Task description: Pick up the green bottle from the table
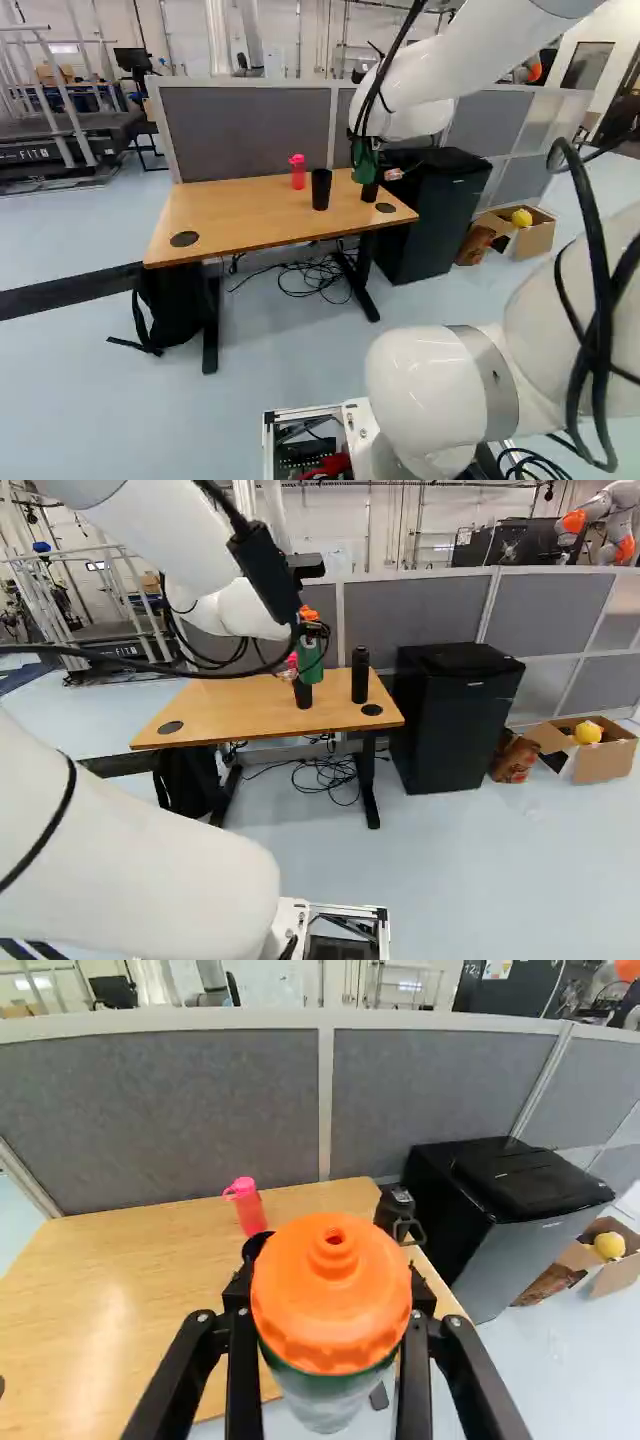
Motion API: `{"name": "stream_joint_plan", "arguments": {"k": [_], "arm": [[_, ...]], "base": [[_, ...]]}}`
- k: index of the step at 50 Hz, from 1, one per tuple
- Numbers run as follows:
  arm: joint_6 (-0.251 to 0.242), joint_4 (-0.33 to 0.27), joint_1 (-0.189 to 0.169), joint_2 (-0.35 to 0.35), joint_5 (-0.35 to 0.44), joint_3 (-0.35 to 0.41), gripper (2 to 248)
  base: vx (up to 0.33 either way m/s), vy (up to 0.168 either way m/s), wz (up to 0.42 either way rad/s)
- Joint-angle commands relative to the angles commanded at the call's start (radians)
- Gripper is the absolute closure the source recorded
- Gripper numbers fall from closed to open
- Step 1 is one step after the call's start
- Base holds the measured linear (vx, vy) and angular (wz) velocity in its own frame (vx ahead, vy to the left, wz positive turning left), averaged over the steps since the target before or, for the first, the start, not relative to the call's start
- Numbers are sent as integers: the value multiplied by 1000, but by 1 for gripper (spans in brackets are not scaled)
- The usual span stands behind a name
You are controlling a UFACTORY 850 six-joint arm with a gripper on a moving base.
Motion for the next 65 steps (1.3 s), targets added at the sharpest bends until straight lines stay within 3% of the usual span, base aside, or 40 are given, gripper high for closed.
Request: {"name": "stream_joint_plan", "arguments": {"k": [34, 65], "arm": [[0, 0, 2, 10, 20, 28, 129], [0, 0, 18, 1, 140, 138, 129]], "base": [[0, 0, 0], [0, 0, 0]]}}
